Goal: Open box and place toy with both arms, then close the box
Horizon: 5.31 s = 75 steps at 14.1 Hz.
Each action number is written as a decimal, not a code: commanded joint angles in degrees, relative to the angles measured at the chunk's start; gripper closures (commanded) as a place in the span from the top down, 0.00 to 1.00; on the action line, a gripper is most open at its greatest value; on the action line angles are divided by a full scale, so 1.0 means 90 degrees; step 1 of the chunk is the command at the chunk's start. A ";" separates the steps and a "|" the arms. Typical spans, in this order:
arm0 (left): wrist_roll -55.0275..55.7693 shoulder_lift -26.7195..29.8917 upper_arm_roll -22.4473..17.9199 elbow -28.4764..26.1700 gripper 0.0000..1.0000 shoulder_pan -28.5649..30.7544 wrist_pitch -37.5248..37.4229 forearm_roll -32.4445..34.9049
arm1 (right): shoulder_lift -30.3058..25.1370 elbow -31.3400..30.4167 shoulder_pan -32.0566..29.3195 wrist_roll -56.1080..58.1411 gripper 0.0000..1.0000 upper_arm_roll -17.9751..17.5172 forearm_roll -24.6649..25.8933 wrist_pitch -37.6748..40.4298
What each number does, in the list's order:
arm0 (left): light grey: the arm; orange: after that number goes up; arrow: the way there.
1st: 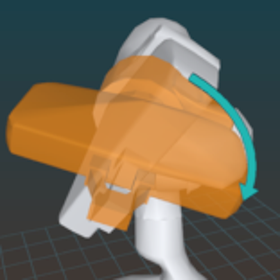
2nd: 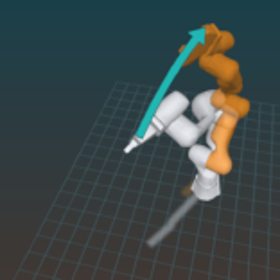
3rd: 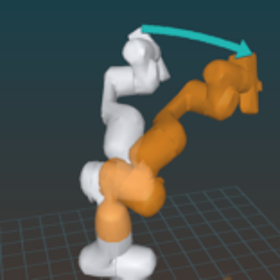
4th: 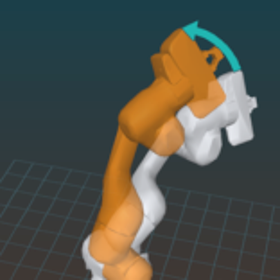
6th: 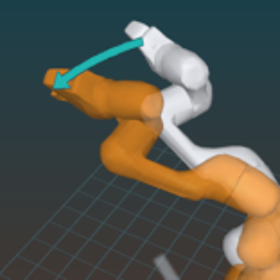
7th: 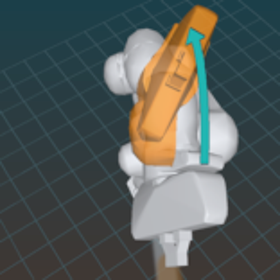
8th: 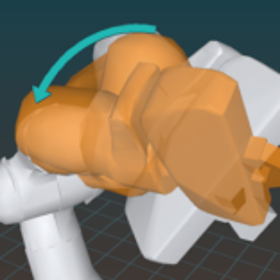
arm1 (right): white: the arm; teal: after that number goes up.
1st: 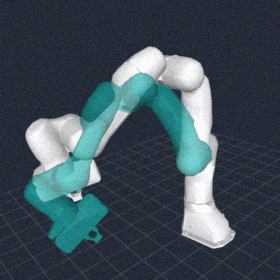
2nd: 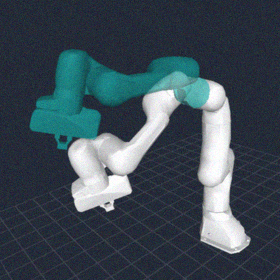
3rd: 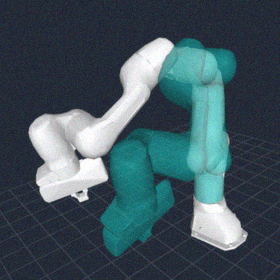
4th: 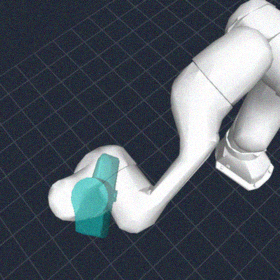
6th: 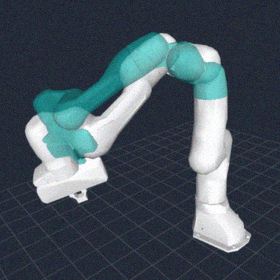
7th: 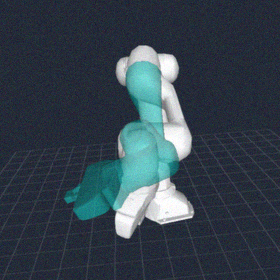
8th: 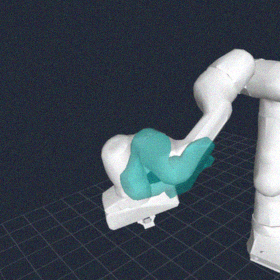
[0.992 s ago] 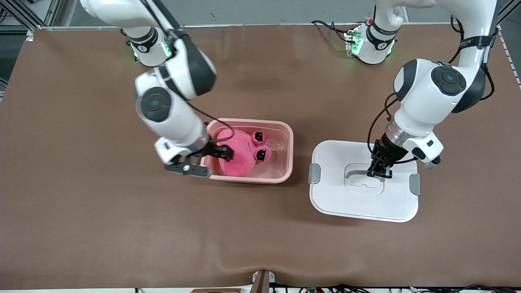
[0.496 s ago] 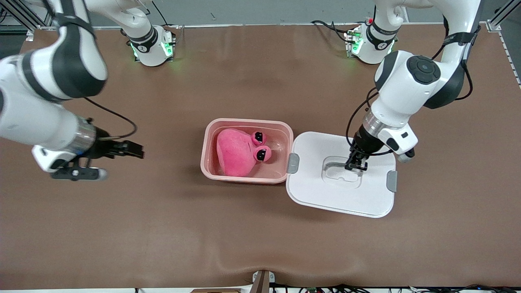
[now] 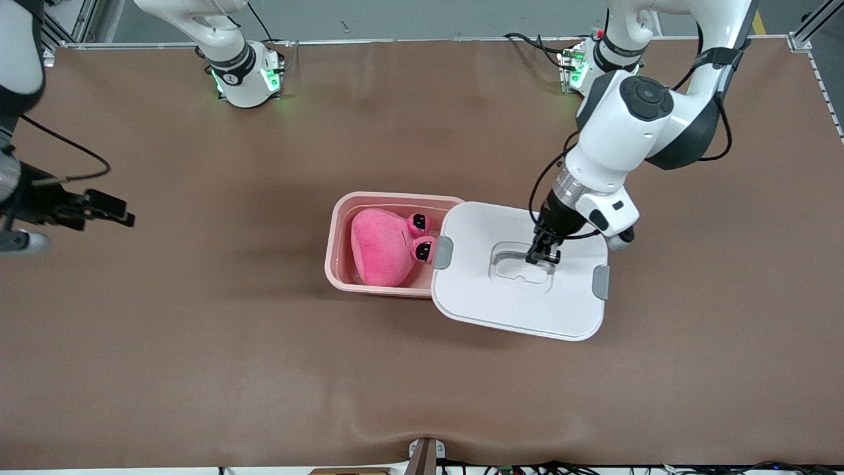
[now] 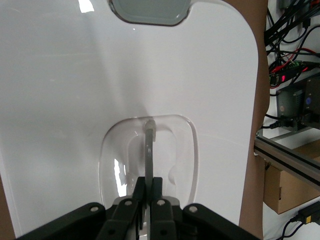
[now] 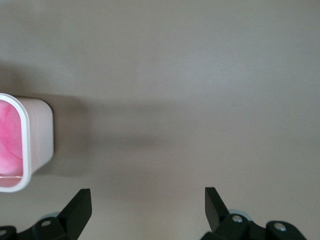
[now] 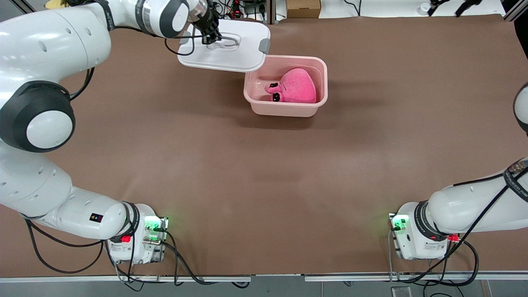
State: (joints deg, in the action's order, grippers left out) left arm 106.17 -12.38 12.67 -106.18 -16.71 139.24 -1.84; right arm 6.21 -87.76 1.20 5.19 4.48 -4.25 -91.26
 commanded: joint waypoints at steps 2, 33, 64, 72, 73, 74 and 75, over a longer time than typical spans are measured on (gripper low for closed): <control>0.0400 -0.0323 -0.0011 0.0459 0.00 -0.0320 0.0046 -0.0040 | -0.0514 -0.0210 -0.0084 -0.0078 1.00 -0.0205 0.0268 0.0461; 0.4539 -0.1779 -0.0060 0.1680 0.00 -0.2244 0.0056 0.2664 | -0.1071 -0.0737 -0.0290 -0.0186 1.00 -0.0537 0.0453 0.0598; 0.5118 -0.2199 -0.0079 0.1827 0.00 -0.2616 0.0096 0.3407 | -0.0934 -0.0708 -0.0134 -0.0352 1.00 -0.0528 0.0482 0.0491; 0.5127 -0.2277 -0.0079 0.1817 0.00 -0.2645 0.0096 0.3417 | -0.0924 -0.0698 -0.0105 -0.0352 1.00 -0.0537 0.0473 0.0501; 0.5137 -0.2268 -0.0079 0.1817 0.00 -0.2645 0.0096 0.3417 | -0.0924 -0.0698 -0.0104 -0.0352 1.00 -0.0537 0.0473 0.0501; 0.5137 -0.2277 -0.0079 0.1837 0.00 -0.2655 0.0096 0.3417 | -0.0924 -0.0698 -0.0095 -0.0352 1.00 -0.0537 0.0463 0.0491; 0.5147 -0.2277 -0.0079 0.1846 0.00 -0.2684 0.0096 0.3417 | -0.0924 -0.0698 -0.0095 -0.0352 1.00 -0.0537 0.0463 0.0491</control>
State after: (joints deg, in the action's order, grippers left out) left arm 150.81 -32.25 12.42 -90.75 -39.88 139.84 27.33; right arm -2.00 -94.12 -0.12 2.91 -0.30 -0.90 -86.91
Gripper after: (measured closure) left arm 0.930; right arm 0.000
